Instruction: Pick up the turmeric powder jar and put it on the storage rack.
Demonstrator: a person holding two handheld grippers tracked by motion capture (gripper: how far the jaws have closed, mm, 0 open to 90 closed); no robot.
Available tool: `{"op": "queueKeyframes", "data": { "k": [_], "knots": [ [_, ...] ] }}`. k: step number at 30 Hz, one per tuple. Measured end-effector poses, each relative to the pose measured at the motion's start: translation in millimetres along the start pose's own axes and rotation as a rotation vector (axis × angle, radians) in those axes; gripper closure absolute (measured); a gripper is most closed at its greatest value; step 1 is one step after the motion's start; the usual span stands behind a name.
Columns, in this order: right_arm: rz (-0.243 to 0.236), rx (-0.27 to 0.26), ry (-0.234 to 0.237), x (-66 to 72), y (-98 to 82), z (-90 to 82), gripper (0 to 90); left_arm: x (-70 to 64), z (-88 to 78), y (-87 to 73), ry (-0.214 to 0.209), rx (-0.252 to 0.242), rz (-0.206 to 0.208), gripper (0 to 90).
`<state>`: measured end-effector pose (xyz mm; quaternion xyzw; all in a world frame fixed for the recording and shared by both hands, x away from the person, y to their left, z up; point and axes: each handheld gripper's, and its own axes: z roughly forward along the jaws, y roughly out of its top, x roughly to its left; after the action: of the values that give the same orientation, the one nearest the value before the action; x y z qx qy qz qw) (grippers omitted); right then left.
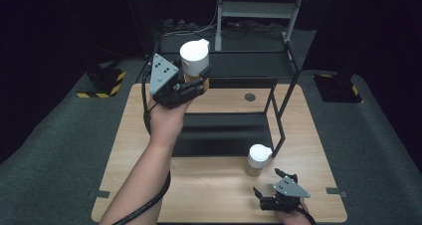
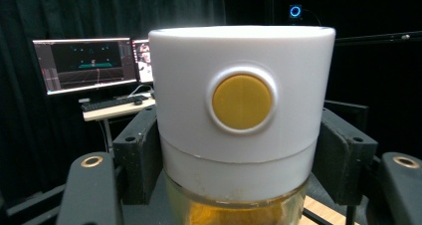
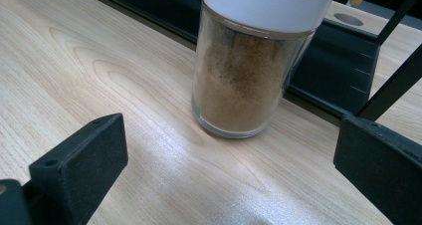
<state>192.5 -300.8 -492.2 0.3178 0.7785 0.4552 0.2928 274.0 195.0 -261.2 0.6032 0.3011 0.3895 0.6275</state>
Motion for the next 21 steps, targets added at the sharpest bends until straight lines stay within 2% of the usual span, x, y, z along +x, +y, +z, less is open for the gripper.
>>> {"op": "queueKeyframes", "data": {
  "k": [21],
  "knots": [
    [0.009, -0.005, -0.001, -0.5, -1.0, -0.6, 0.0, 3.4, 33.0, 7.4, 0.036, 0.018, -0.005, 30.5]
  ]
}}
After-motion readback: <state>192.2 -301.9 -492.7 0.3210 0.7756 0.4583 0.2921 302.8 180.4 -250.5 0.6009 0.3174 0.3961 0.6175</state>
